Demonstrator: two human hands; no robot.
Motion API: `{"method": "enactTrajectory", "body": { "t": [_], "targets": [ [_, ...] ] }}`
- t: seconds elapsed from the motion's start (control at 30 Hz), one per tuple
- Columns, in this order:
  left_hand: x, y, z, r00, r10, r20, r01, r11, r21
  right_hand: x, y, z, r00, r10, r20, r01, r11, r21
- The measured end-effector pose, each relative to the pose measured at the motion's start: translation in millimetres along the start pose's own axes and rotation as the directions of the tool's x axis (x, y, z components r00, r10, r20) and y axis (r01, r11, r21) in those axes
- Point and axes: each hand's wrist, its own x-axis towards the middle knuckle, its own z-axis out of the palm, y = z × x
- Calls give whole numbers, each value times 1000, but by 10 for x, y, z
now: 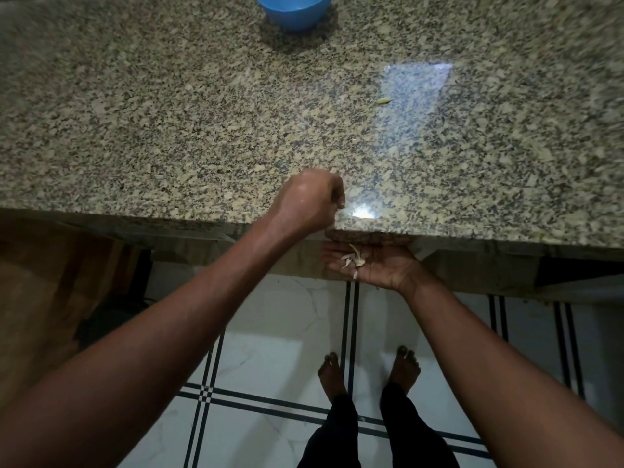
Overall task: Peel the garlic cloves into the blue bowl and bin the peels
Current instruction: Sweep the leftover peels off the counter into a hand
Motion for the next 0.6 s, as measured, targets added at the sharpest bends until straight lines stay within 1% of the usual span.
{"method": "enactTrajectory", "body": {
  "t": [0.1, 0.13, 0.23, 0.33, 0.37, 0.43, 0.47, 0.53, 0.57, 0.6],
  "targets": [
    [-22, 49, 107, 999, 46, 26, -47, 998, 52, 4, 2, 0, 1000, 5, 5, -5, 1000, 15],
    [-20, 58, 118, 999, 46, 26, -47, 998, 46, 12, 7, 1, 1000, 10, 3, -10, 1000, 18],
    [-9, 63, 100, 997, 50, 54, -47, 998, -51, 15, 0, -7, 1000, 3, 4, -3, 1000, 18],
    [-75, 93, 71, 987, 151, 55, -136, 966, -220, -22, -3, 2, 1000, -5, 31, 5, 1000, -5],
    [-111, 111, 72, 982, 185, 33, -173, 958, -230, -37, -2, 13, 999, -14, 33, 15, 1000, -21],
    [-150, 102, 112, 978, 206, -45, -211, 954, -212, -46, -4, 14, 999, -25, 27, 26, 999, -35],
    [-139, 62, 126, 977, 181, -109, -202, 955, -217, -27, -7, -3, 1000, -19, 14, 19, 1000, -23],
    [-49, -88, 86, 948, 119, -295, -174, 971, -165, 15, -17, -33, 999, 20, -37, -20, 1000, 0],
    [38, -210, 39, 926, 91, -367, -140, 984, -110, 26, -17, -47, 997, 38, -61, -38, 999, 9],
    [147, -363, -14, 915, 50, -399, -83, 994, -65, 30, -22, -57, 996, 52, -72, -50, 999, 19]
  ]
}}
